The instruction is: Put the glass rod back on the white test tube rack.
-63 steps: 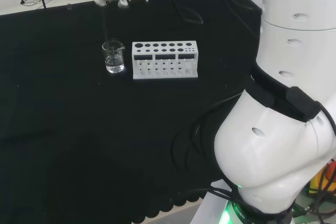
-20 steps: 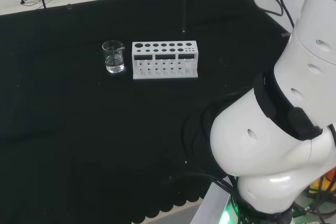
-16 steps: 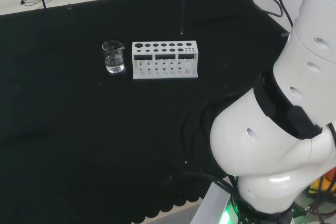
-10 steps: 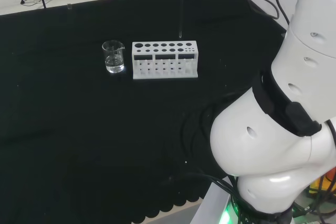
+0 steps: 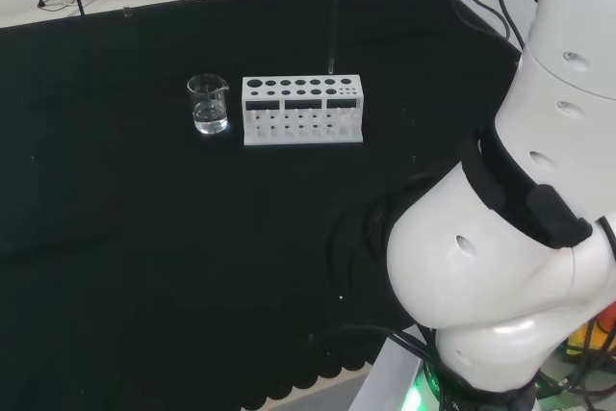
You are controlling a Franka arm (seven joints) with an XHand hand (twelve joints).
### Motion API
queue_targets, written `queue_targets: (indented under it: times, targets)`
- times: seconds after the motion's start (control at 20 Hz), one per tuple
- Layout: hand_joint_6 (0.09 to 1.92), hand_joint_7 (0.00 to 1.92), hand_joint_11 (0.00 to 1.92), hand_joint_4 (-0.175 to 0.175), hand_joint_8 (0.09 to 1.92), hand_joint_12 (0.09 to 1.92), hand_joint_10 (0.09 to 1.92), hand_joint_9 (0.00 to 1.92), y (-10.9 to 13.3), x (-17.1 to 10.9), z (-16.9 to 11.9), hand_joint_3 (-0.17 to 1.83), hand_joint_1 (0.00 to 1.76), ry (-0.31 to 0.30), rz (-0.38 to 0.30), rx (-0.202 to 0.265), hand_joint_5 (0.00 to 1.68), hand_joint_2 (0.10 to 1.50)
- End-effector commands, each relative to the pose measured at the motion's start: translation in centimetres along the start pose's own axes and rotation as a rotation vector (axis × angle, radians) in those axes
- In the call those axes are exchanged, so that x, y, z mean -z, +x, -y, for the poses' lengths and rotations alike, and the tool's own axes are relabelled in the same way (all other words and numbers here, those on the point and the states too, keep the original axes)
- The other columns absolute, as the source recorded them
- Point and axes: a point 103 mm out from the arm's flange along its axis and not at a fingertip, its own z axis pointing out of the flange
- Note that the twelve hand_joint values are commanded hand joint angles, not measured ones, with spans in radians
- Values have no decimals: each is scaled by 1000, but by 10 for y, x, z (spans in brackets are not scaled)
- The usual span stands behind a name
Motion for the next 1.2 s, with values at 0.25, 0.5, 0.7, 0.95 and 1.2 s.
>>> queue_targets:
  times: [0.25, 0.5, 0.7, 0.95, 1.2]
  targets:
    - [598, 1069, 1563, -175, 1179, 751, 900, 1585, 13, -32, -9, 0, 1289, 45, -25, 1, 1041, 1090]
    - [597, 1069, 1564, -175, 1179, 751, 900, 1586, 14, -41, -10, 0, 1289, 62, -21, -9, 1041, 1090]
    - [597, 1069, 1565, -175, 1178, 751, 900, 1587, 3, -62, -10, 0, 1289, 97, -13, -28, 1041, 1090]
    - [597, 1069, 1565, -175, 1178, 751, 900, 1587, -1, -72, -13, 0, 1289, 105, -20, -28, 1041, 1090]
    - [596, 1069, 1565, -175, 1179, 751, 899, 1587, 2, -78, -15, 0, 1289, 115, -12, -18, 1042, 1090]
